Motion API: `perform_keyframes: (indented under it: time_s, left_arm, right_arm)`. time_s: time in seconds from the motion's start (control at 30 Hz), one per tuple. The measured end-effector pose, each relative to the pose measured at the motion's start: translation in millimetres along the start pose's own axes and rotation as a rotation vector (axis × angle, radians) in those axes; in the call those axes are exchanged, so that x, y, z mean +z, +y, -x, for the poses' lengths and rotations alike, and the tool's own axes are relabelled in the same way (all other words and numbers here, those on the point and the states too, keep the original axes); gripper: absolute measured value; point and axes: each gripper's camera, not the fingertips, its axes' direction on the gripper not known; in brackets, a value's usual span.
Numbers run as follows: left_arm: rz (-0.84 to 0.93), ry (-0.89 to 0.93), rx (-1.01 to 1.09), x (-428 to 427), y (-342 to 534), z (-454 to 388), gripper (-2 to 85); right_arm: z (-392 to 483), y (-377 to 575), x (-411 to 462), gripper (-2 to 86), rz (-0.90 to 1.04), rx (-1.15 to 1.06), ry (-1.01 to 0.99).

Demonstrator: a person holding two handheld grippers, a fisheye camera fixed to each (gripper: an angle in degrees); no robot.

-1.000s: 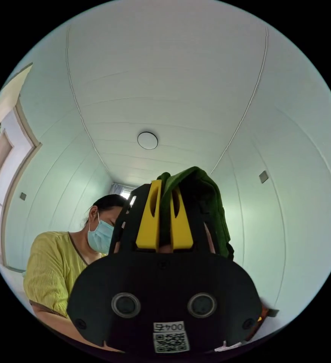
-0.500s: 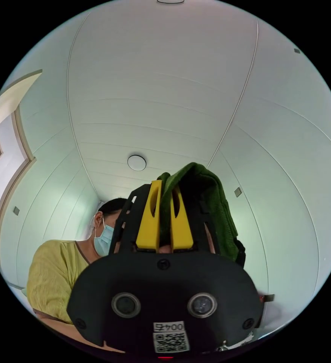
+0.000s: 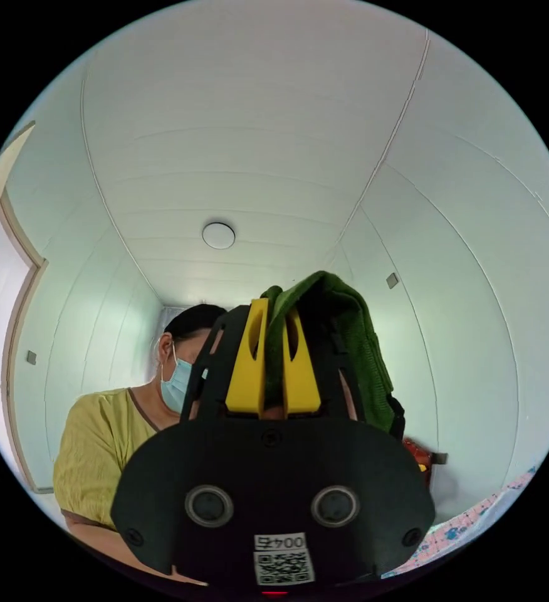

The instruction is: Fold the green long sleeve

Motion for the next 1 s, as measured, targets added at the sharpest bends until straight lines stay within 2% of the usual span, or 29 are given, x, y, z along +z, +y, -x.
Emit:
perform_keyframes:
  time_s: [0.3, 0.47, 0.6, 0.77, 0.93, 1.0]
  left_arm:
    - [0.037, 0.335, 0.119, 12, 30, 10, 12.3]
    - [0.015, 0.427, 0.203, -12, 52, 3, 7.6]
    - [-0.125, 0.379, 0.217, -47, 67, -1, 7.7]
    - [-0.242, 0.246, 0.209, -68, 69, -7, 11.1]
    - [-0.230, 0.088, 0.154, -41, 66, 10, 8.8]
    - [-0.203, -0.075, 0.070, -15, 64, 28, 6.0]
  right_arm:
    - [-6, -54, 119, 4.4, 0.168, -0.052, 0.269]
    - [-13, -68, 159, 4.4, 0.180, -0.055, 0.481]
    - [-7, -79, 174, 4.4, 0.135, -0.060, 0.659]
    - [0, -81, 187, 4.4, 0.066, -0.031, 0.754]
    - [-7, -76, 202, 4.4, 0.019, 0.018, 0.774]
    - [-14, -74, 208, 4.4, 0.008, 0.049, 0.756]
